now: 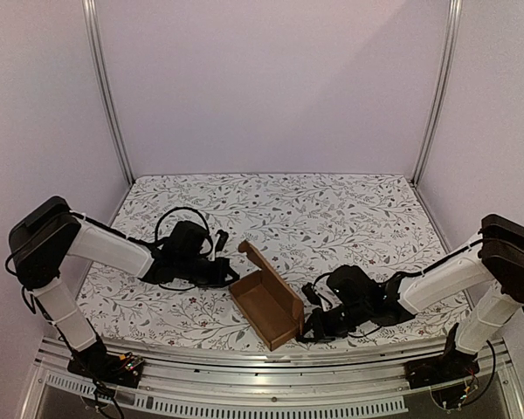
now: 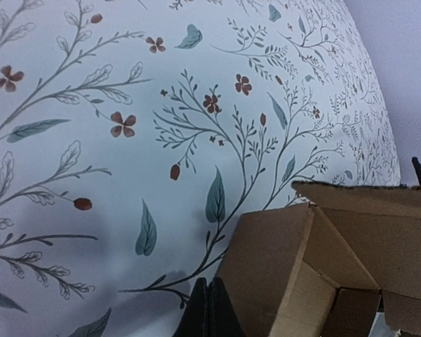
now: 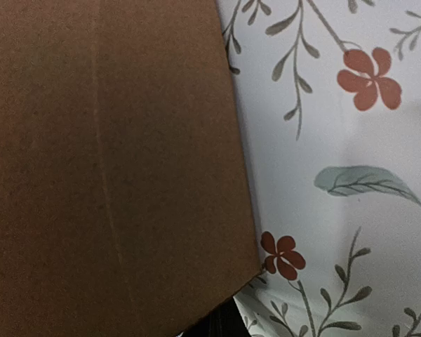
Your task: Fold the paper box
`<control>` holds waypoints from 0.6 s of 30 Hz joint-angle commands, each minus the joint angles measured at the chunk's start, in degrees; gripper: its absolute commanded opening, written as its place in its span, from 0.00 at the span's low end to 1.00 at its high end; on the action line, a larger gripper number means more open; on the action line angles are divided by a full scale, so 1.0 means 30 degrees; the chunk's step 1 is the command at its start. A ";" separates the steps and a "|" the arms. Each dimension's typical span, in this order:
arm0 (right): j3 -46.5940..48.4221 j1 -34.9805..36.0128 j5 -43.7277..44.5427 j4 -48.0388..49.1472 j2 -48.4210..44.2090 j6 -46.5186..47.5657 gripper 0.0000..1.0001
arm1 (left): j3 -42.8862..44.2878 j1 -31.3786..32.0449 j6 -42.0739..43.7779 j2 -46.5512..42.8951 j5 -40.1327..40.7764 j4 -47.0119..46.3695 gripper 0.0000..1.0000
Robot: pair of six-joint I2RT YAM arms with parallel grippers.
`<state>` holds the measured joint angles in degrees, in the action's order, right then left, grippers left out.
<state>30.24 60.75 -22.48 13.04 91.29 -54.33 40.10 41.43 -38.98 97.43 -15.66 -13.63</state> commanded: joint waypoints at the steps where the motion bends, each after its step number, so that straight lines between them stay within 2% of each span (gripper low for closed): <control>1: 0.0749 0.0301 -0.0452 0.1479 0.1301 -0.0648 0.00 | -0.1045 -0.0216 -0.0150 -0.0377 -0.0326 -0.0386 0.00; 10: 0.1219 0.0125 0.0607 0.1426 0.2041 -0.0442 0.00 | -0.1964 -0.0036 -0.0602 -0.0515 -0.0871 -0.1158 0.00; 18: 0.1464 -0.1381 0.1773 0.1510 0.2080 -0.0119 0.00 | -0.2608 0.0535 -0.1289 -0.1178 -0.0580 -0.1244 0.00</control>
<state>32.93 59.20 -21.76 16.45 96.25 -55.33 33.85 41.82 -41.25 96.05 -16.25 -16.05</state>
